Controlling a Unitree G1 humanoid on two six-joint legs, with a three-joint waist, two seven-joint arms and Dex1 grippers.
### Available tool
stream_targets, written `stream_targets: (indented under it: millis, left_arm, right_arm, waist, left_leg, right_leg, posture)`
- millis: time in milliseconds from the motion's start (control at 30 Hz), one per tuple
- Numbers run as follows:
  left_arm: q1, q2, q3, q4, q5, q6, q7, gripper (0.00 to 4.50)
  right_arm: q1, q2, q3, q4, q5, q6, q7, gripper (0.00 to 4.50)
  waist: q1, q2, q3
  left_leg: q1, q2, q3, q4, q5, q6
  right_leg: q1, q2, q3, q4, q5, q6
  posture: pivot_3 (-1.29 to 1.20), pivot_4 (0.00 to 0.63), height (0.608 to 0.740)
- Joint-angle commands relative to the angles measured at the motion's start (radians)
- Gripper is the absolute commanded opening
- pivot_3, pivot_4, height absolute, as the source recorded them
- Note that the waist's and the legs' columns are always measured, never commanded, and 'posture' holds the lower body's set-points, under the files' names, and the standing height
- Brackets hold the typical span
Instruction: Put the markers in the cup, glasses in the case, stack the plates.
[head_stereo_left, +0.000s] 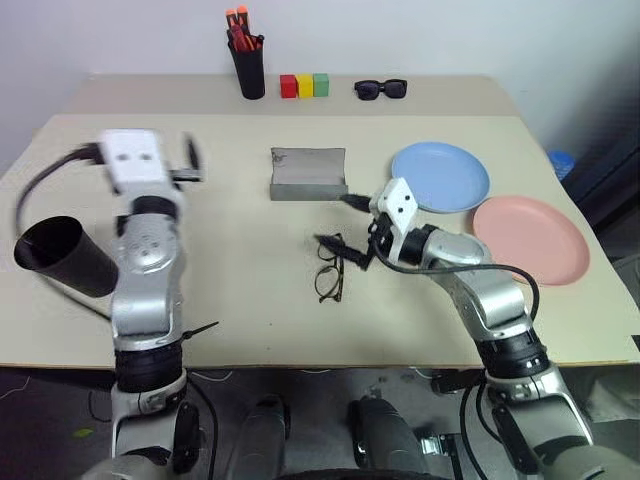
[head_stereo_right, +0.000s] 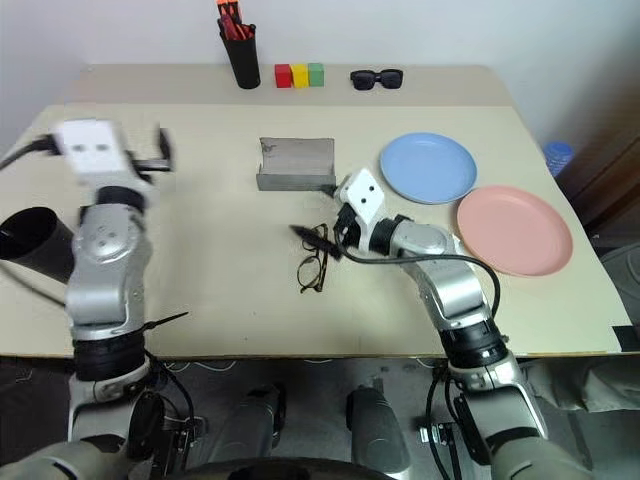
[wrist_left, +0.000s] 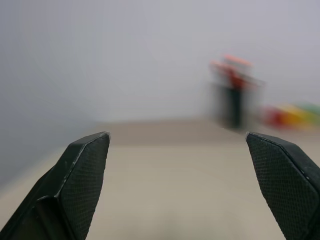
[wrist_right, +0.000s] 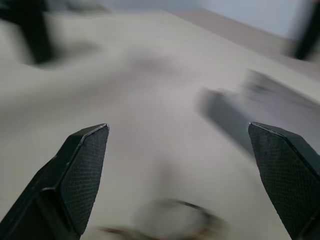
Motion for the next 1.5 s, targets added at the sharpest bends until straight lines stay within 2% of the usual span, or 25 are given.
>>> stream_targets:
  millis: [33,233,333,433,667,867,967,1200,1400,1500]
  left_arm:
    - [-0.057,0.066,-0.091,0.079,-0.033,0.049,-0.174,4.47]
    - [-0.265,0.144,-0.224,0.484,-0.041,-0.095,-0.490,4.47]
    - [-0.356,0.147,-0.246,0.655,-0.054,-0.170,-0.608,4.47]
    - [-0.486,0.137,-0.283,0.906,-0.032,-0.277,-0.752,4.47]
    - [-0.687,0.101,-0.324,1.311,0.055,-0.358,-0.847,4.47]
    - [-0.743,0.084,-0.322,1.452,0.100,-0.409,-0.875,4.47]
    - [-0.751,0.081,-0.308,1.487,0.108,-0.420,-0.851,3.63]
    - [-0.732,0.093,-0.276,1.492,0.108,-0.434,-0.847,0.03]
    - [-0.711,0.119,-0.248,1.446,0.098,-0.487,-0.876,0.03]
    - [-0.693,0.151,-0.241,1.387,0.083,-0.494,-0.962,0.03]
  right_arm:
    - [-0.017,-0.036,-0.029,0.009,-0.047,-0.030,-0.020,4.50]
    - [0.058,-0.163,-0.086,-0.115,-0.013,0.000,0.070,4.50]
    - [0.105,-0.219,-0.122,-0.179,0.019,0.020,0.106,4.50]
    - [0.172,-0.270,-0.186,-0.253,0.048,0.045,0.115,4.50]
    - [0.243,-0.275,-0.235,-0.353,0.069,0.097,0.072,4.50]
    - [0.265,-0.274,-0.247,-0.385,0.075,0.118,0.048,4.50]
    - [0.265,-0.271,-0.242,-0.393,0.077,0.124,0.039,4.50]
    - [0.248,-0.263,-0.220,-0.376,0.074,0.118,0.038,4.50]
    - [0.235,-0.263,-0.206,-0.348,0.071,0.096,0.056,4.50]
    - [0.228,-0.263,-0.202,-0.338,0.074,0.085,0.067,4.50]
  waist:
    - [-0.001,0.000,0.000]
    - [0.005,0.001,0.001]
    - [0.005,0.001,0.001]
    - [0.005,0.001,0.001]
    - [-0.011,0.001,0.001]
    - [-0.021,0.001,0.001]
    - [-0.022,0.001,0.001]
    - [-0.021,0.001,0.001]
    - [-0.021,0.001,0.001]
    - [-0.022,0.001,0.001]
  left_leg:
    - [0.000,0.000,0.000,-0.001,0.000,0.000]
    - [-0.002,0.000,0.000,0.000,0.000,0.000]
    - [-0.002,0.000,0.000,0.000,0.000,0.000]
    - [-0.002,0.000,0.000,0.000,0.000,0.001]
    - [-0.002,0.000,0.000,0.000,0.000,0.001]
    - [-0.002,0.000,0.000,0.000,0.000,0.001]
    - [-0.002,0.000,0.000,0.000,0.000,0.001]
    - [-0.002,0.000,0.000,0.000,0.000,0.001]
    - [-0.002,0.000,0.000,0.000,0.000,0.001]
    - [-0.002,0.000,0.000,0.000,0.000,0.001]
  right_leg:
    - [-0.001,0.000,0.000,0.000,0.000,0.000]
    - [-0.002,0.000,0.000,0.000,0.000,0.000]
    - [-0.001,0.000,0.000,-0.001,0.000,0.000]
    - [-0.001,0.000,0.000,-0.001,0.000,0.000]
    - [-0.002,0.000,0.000,-0.001,0.000,0.000]
    - [-0.002,0.000,0.000,0.000,-0.001,0.001]
    - [-0.001,0.000,0.000,0.000,-0.001,0.001]
    - [-0.002,0.000,0.000,0.000,-0.001,0.001]
    - [-0.001,0.000,0.000,0.000,-0.001,0.001]
    - [-0.002,0.000,0.000,0.001,-0.001,0.001]
  posture:
    - [0.00,0.150,0.740]
    - [0.00,0.150,0.740]
    - [0.00,0.150,0.740]
    - [0.00,0.150,0.740]
    - [0.00,0.150,0.740]
    - [0.00,0.150,0.740]
    - [0.00,0.150,0.740]
    - [0.00,0.150,0.740]
    - [0.00,0.150,0.740]
    - [0.00,0.150,0.740]
